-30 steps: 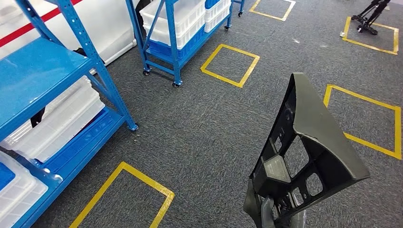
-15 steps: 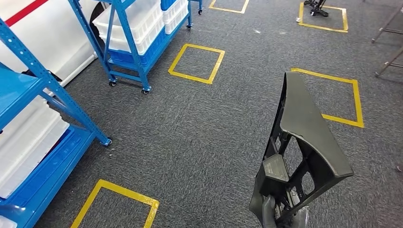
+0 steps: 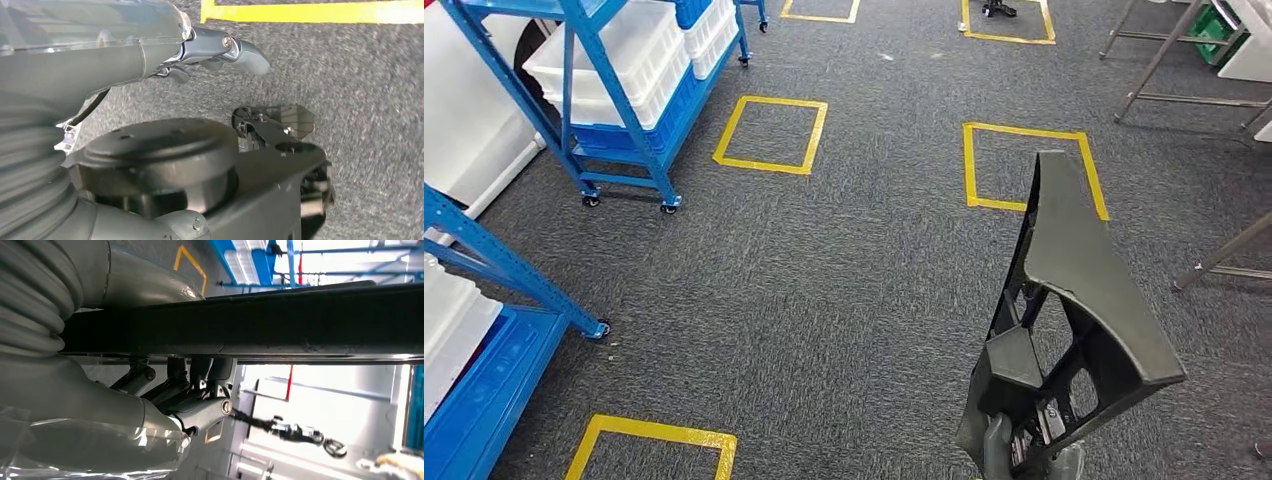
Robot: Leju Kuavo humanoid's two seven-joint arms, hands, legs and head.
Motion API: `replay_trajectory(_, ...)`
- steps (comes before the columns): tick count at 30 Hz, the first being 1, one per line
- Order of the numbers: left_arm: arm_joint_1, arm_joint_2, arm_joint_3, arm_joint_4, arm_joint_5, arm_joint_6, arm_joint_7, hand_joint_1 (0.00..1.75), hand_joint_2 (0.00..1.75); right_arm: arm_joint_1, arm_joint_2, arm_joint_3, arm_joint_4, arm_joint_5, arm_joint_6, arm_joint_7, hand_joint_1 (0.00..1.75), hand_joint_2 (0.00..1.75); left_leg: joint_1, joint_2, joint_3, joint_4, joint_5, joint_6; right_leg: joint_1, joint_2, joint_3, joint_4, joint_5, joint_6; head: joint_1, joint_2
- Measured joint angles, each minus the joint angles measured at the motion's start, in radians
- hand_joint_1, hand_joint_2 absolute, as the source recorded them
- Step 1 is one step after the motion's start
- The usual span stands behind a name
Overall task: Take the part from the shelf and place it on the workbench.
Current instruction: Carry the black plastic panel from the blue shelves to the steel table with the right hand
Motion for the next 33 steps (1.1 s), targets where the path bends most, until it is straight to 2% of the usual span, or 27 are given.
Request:
replay_trajectory(2, 0.0, 0.0, -0.002, 0.0, -0.001, 0.0, -0.001, 0.0, 1.75, 0.001, 0.0, 0.0, -0.006, 0.0, 0.0, 0.0, 1.75, 1.75, -0.004, 0.018, 0.006, 0.004, -0.008, -0.011, 0.005, -0.03, 0.053, -0.095, 0.023, -0.008, -0.002, 0.0)
replay_trajectory(3, -0.001, 0.0, -0.002, 0.0, -0.001, 0.0, -0.001, 0.0, 1.75, 0.001, 0.0, 0.0, -0.008, 0.0, 0.0, 0.0, 1.75, 1.75, -0.006, 0.026, 0.008, 0.005, -0.01, -0.017, 0.009, -0.033, 0.059, -0.108, 0.021, -0.013, -0.004, 0.0)
replay_trajectory(5, -0.003, -0.001, -0.003, 0.0, -0.001, -0.001, -0.002, 0.0, 1.75, 0.004, 0.0, -0.001, -0.012, -0.001, 0.0, 0.0, 1.75, 1.75, -0.004, 0.04, 0.014, 0.004, -0.015, -0.027, 0.011, -0.011, 0.058, -0.111, 0.025, -0.025, -0.006, 0.0)
replay_trajectory(6, -0.004, -0.002, -0.004, 0.0, -0.001, -0.001, -0.002, 0.0, 1.75, 0.005, 0.0, -0.001, -0.014, -0.001, 0.0, 0.0, 1.75, 1.75, -0.002, 0.031, 0.015, 0.012, -0.024, -0.033, 0.01, -0.001, 0.058, -0.114, 0.027, -0.032, -0.006, 0.0)
replay_trajectory(7, -0.005, -0.002, -0.004, 0.0, -0.001, -0.001, -0.002, 0.0, 1.75, 0.006, 0.0, -0.001, -0.016, -0.001, 0.0, 0.0, 1.75, 1.75, 0.001, 0.013, 0.007, 0.036, -0.044, -0.037, 0.008, 0.01, 0.058, -0.117, 0.031, -0.038, -0.007, 0.0)
replay_trajectory(9, -0.005, -0.003, -0.004, 0.0, -0.001, -0.002, -0.002, 0.0, 1.75, 0.006, 0.001, 0.0, -0.019, -0.001, 0.0, 0.0, 1.75, 1.75, 0.004, -0.042, -0.038, 0.146, -0.108, -0.042, 0.007, 0.03, 0.057, -0.119, 0.034, -0.046, -0.009, 0.0)
replay_trajectory(10, -0.004, -0.003, -0.004, 0.0, 0.0, -0.002, -0.002, 0.0, 1.75, 0.005, 0.001, 0.0, -0.019, -0.002, 0.0, 0.0, 1.75, 1.75, 0.005, -0.058, -0.071, 0.218, -0.14, -0.043, 0.008, 0.042, 0.056, -0.118, 0.035, -0.048, -0.009, 0.0)
replay_trajectory(11, -0.004, -0.002, -0.004, 0.0, 0.0, -0.002, -0.002, 0.0, 1.75, 0.006, 0.001, 0.0, -0.019, -0.002, 0.0, 0.0, 1.75, 1.75, 0.005, -0.066, -0.099, 0.276, -0.157, -0.043, 0.01, 0.055, 0.056, -0.117, 0.035, -0.049, -0.009, 0.0)
replay_trajectory(12, -0.004, -0.002, -0.004, 0.0, 0.0, -0.002, -0.002, 0.0, 1.75, 0.006, 0.001, 0.0, -0.019, -0.002, 0.0, 0.0, 1.75, 1.75, 0.005, -0.07, -0.114, 0.303, -0.154, -0.042, 0.012, 0.068, 0.056, -0.115, 0.035, -0.05, -0.009, 0.0)
replay_trajectory(13, -0.004, -0.002, -0.004, 0.0, 0.0, -0.002, -0.002, 0.0, 1.75, 0.006, 0.001, 0.0, -0.019, -0.002, 0.0, 0.0, 1.75, 1.75, 0.005, -0.072, -0.111, 0.29, -0.131, -0.04, 0.013, 0.083, 0.056, -0.113, 0.034, -0.05, -0.009, 0.0)
replay_trajectory(14, -0.004, -0.002, -0.004, 0.0, -0.001, -0.002, -0.002, 0.0, 1.75, 0.007, 0.001, 0.0, -0.019, -0.002, 0.0, 0.0, 1.75, 1.75, 0.005, -0.078, -0.092, 0.24, -0.093, -0.036, 0.013, 0.098, 0.056, -0.11, 0.034, -0.05, -0.009, 0.0)
replay_trajectory(15, -0.004, -0.002, -0.004, 0.0, -0.002, -0.002, -0.003, 0.0, 1.75, 0.007, 0.001, 0.0, -0.019, -0.002, -0.001, -0.001, 1.75, 1.75, 0.005, -0.092, -0.065, 0.173, -0.053, -0.032, 0.013, 0.112, 0.056, -0.108, 0.034, -0.05, -0.009, 0.0)
replay_trajectory(16, -0.004, -0.002, -0.004, 0.0, -0.003, -0.002, -0.005, 0.0, 1.75, 0.007, 0.001, 0.0, -0.019, -0.002, -0.003, -0.001, 1.75, 1.75, 0.005, -0.117, -0.04, 0.11, -0.025, -0.028, 0.015, 0.124, 0.055, -0.105, 0.033, -0.047, -0.009, 0.0)
replay_trajectory(17, -0.004, -0.002, -0.005, 0.0, -0.006, -0.001, -0.007, 0.0, 1.75, 0.007, 0.001, 0.0, -0.02, -0.001, -0.006, -0.001, 1.75, 1.75, 0.006, -0.14, -0.023, 0.063, -0.011, -0.026, 0.014, 0.136, 0.051, -0.101, 0.033, -0.043, -0.009, 0.0)
replay_trajectory(18, -0.003, -0.002, -0.005, 0.0, -0.009, -0.001, -0.01, 0.0, 1.75, 0.008, 0.001, 0.0, -0.022, 0.0, -0.009, -0.001, 1.75, 1.75, 0.005, -0.155, -0.015, 0.039, -0.009, -0.023, 0.012, 0.147, 0.045, -0.099, 0.035, -0.038, -0.008, 0.0)
replay_trajectory(19, -0.004, -0.001, -0.005, 0.0, -0.012, 0.0, -0.013, 0.0, 1.75, 0.009, 0.001, -0.001, -0.024, 0.002, -0.012, -0.001, 1.75, 1.75, 0.003, -0.159, -0.013, 0.03, -0.012, -0.02, 0.009, 0.158, 0.04, -0.098, 0.037, -0.03, -0.008, 0.0)
replay_trajectory(20, -0.004, -0.001, -0.005, 0.0, -0.015, 0.0, -0.016, 0.0, 1.75, 0.011, 0.001, -0.001, -0.027, 0.003, -0.013, -0.002, 1.75, 1.75, 0.003, -0.15, -0.011, 0.023, -0.01, -0.015, 0.007, 0.17, 0.035, -0.1, 0.041, -0.022, -0.008, 0.0)
replay_trajectory(21, -0.005, -0.002, -0.005, 0.0, -0.017, 0.001, -0.018, 0.0, 1.75, 0.014, 0.0, -0.002, -0.03, 0.003, -0.014, -0.002, 1.75, 1.75, 0.003, -0.136, -0.009, 0.018, -0.006, -0.009, 0.006, 0.162, 0.031, -0.097, 0.039, -0.017, -0.007, 0.0)
replay_trajectory(23, -0.004, -0.002, -0.006, 0.0, -0.021, 0.001, -0.02, 0.0, 1.75, 0.016, 0.0, -0.003, -0.035, 0.004, -0.013, -0.002, 1.75, 1.75, 0.005, -0.107, -0.007, 0.007, 0.003, 0.004, 0.008, 0.111, 0.006, -0.048, 0.003, -0.009, -0.001, 0.0)
replay_trajectory(24, -0.003, -0.002, -0.006, 0.0, -0.023, 0.001, -0.02, 0.0, 1.75, 0.016, 0.0, -0.004, -0.036, 0.004, -0.011, -0.002, 1.75, 1.75, 0.004, -0.091, -0.007, 0.005, 0.005, 0.008, 0.008, 0.077, -0.018, 0.004, -0.029, -0.006, 0.002, 0.0)
replay_trajectory(25, -0.001, -0.002, -0.006, 0.0, -0.023, 0.001, -0.02, 0.0, 1.75, 0.016, 0.0, -0.004, -0.037, 0.005, -0.01, -0.002, 1.75, 1.75, 0.003, -0.075, -0.008, 0.005, 0.005, 0.01, 0.007, 0.057, -0.046, 0.065, -0.061, -0.002, 0.004, 0.0)
replay_trajectory(26, 0.001, -0.002, -0.006, 0.0, -0.024, 0.001, -0.02, 0.0, 1.75, 0.015, 0.0, -0.004, -0.037, 0.006, -0.008, -0.002, 1.75, 1.75, 0.001, -0.06, -0.009, 0.005, 0.004, 0.01, 0.005, 0.049, -0.07, 0.119, -0.083, 0.002, 0.005, 0.0)
replay_trajectory(27, 0.002, -0.002, -0.006, 0.0, -0.025, 0.0, -0.019, 0.0, 1.75, 0.015, 0.0, -0.005, -0.037, 0.007, -0.007, -0.002, 1.75, 1.75, 0.001, -0.045, -0.009, 0.005, 0.003, 0.01, 0.002, 0.044, -0.084, 0.15, -0.089, 0.006, 0.005, 0.0)
replay_trajectory(28, 0.002, -0.002, -0.006, 0.0, -0.027, -0.001, -0.019, 0.0, 1.75, 0.015, 0.0, -0.005, -0.037, 0.008, -0.005, -0.002, 1.75, 1.75, 0.001, -0.031, -0.008, 0.006, 0.002, 0.009, -0.001, 0.04, -0.079, 0.145, -0.075, 0.009, 0.005, 0.0)
replay_trajectory(30, 0.0, -0.002, -0.006, 0.0, -0.031, -0.005, -0.019, 0.0, 1.75, 0.015, 0.0, -0.006, -0.037, 0.012, 0.0, -0.002, 1.75, 1.75, 0.001, -0.009, -0.005, 0.007, -0.002, 0.005, -0.004, 0.024, -0.031, 0.061, -0.022, 0.012, 0.005, 0.0)
replay_trajectory(31, 0.0, -0.001, -0.007, 0.0, -0.033, -0.007, -0.018, 0.0, 1.75, 0.013, 0.0, -0.006, -0.037, 0.015, 0.002, -0.002, 1.75, 1.75, 0.0, 0.002, -0.003, 0.009, -0.006, 0.0, -0.002, 0.003, 0.006, -0.005, 0.0, 0.01, 0.005, 0.0)
replay_trajectory(33, -0.001, -0.001, -0.008, 0.0, -0.037, -0.01, -0.018, 0.0, 1.75, 0.009, 0.0, -0.006, -0.036, 0.019, 0.003, -0.002, 1.75, 1.75, -0.003, 0.018, 0.001, 0.011, -0.013, -0.011, 0.005, -0.02, 0.049, -0.084, 0.017, 0.0, 0.003, 0.0)
